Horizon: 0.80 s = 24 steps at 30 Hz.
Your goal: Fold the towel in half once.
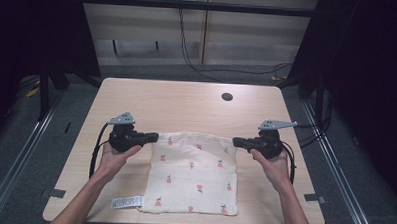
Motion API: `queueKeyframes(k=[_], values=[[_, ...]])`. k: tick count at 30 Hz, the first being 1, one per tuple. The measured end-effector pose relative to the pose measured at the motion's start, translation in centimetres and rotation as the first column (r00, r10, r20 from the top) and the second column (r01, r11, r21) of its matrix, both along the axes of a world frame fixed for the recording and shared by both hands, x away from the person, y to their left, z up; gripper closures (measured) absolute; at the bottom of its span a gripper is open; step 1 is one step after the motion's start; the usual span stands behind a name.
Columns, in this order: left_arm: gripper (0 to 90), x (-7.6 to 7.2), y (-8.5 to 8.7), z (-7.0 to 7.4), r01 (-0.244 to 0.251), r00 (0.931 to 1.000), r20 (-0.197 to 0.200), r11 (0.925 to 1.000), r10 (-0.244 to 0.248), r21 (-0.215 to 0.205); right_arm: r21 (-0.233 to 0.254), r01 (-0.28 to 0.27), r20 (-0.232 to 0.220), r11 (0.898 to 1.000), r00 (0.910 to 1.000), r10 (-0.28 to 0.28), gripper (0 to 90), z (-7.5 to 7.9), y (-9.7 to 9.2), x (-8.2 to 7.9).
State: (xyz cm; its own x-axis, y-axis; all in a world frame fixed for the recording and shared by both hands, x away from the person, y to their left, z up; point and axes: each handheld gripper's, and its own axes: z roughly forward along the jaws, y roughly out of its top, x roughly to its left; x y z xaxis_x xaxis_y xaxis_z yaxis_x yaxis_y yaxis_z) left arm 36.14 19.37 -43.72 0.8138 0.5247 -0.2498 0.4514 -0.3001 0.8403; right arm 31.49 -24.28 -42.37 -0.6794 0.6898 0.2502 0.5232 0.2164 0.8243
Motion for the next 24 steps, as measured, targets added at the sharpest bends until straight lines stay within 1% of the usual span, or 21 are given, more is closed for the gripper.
queueKeyframes(k=[2,3,4,5,6,8,10,11,12,13,14,15,16,17,19,21,22,24], values=[[87.5,-0.4,0.1,0.0,0.005,1.0,0.004,1.0,-0.005,0.004,-0.018,-0.01,0.006,1.0,0.9999,0.01,89.0,0.1,0.2,-0.5],[87.5,-0.6,0.3,0.0,0.007,1.0,0.0,0.9999,-0.007,-0.015,-0.014,-0.011,0.007,1.0,0.9999,0.011,88.9,0.2,0.2,-0.8],[87.5,-0.7,0.5,0.0,-0.001,1.0,0.0,1.0,0.001,-0.01,-0.024,-0.012,0.011,1.0,0.9999,0.013,88.9,0.3,0.1,-1.1],[87.6,-1.0,0.6,0.1,-0.001,1.0,0.001,1.0,0.001,0.003,-0.047,-0.001,0.02,0.999,0.9998,0.001,88.9,0.4,0.1,-1.4],[87.5,-1.1,0.7,0.1,-0.003,1.0,0.005,1.0,0.003,0.004,-0.038,-0.004,0.019,0.999,0.9998,0.005,88.9,0.4,-0.1,-1.7],[87.5,-1.5,1.0,0.1,0.0,1.0,0.001,0.9997,0.0,-0.024,-0.02,-0.003,0.017,1.0,0.9998,0.004,88.9,0.3,-0.4,-2.1],[87.5,-2.0,1.1,0.0,0.014,0.9999,0.006,0.9995,-0.013,-0.027,-0.013,-0.005,0.014,1.0,0.9999,0.005,89.0,0.2,-0.5,-2.5],[87.5,-2.3,1.2,0.0,0.01,0.9998,0.018,0.9995,-0.009,-0.031,-0.014,-0.006,0.018,1.0,0.9998,0.007,88.9,0.2,-0.5,-2.8],[87.5,-2.5,1.3,0.0,0.015,0.9998,0.011,0.9986,-0.015,-0.05,-0.019,-0.006,0.019,1.0,0.9998,0.006,88.9,0.2,-0.5,-3.1],[87.5,-2.8,1.3,0.2,0.033,0.9995,0.004,0.9973,-0.032,-0.066,-0.027,0.0,0.032,1.0,0.9995,0.001,88.9,0.3,-0.5,-3.4],[87.5,-3.1,1.3,0.4,0.034,0.9993,0.02,0.9981,-0.033,-0.051,-0.016,0.001,0.047,1.0,0.9989,0.0,89.0,0.5,-0.5,-3.8],[87.5,-3.4,1.3,0.6,0.038,0.9987,0.035,0.9984,-0.037,-0.042,-0.014,-0.003,0.052,1.0,0.9986,0.003,88.9,0.7,-0.5,-4.0],[87.5,-3.6,1.4,0.8,0.048,0.9981,0.04,0.998,-0.046,-0.041,-0.018,-0.009,0.056,1.0,0.9984,0.01,88.9,0.9,-0.5,-4.3],[87.5,-3.7,1.6,1.0,0.045,0.9979,0.049,0.9984,-0.043,-0.034,-0.016,-0.014,0.055,1.0,0.9984,0.015,88.9,1.0,-0.5,-4.5],[87.5,-4.0,1.9,1.0,0.04,0.9982,0.045,0.9986,-0.039,-0.034,-0.028,-0.021,0.052,0.999,0.9984,0.023,89.0,1.2,-0.3,-5.0],[87.5,-4.3,2.2,0.8,0.027,0.9986,0.047,0.9994,-0.026,-0.021,-0.029,-0.029,0.05,0.999,0.9983,0.03,88.9,1.1,-0.2,-5.3],[87.5,-4.5,2.4,0.7,0.024,0.9988,0.043,0.9994,-0.023,-0.023,-0.033,-0.032,0.047,0.999,0.9983,0.033,88.9,1.1,-0.2,-5.5],[87.5,-4.9,2.7,0.3,0.015,0.9996,0.026,0.9988,-0.014,-0.046,-0.034,-0.035,0.042,0.999,0.9985,0.036,88.9,0.8,-0.1,-5.8]])
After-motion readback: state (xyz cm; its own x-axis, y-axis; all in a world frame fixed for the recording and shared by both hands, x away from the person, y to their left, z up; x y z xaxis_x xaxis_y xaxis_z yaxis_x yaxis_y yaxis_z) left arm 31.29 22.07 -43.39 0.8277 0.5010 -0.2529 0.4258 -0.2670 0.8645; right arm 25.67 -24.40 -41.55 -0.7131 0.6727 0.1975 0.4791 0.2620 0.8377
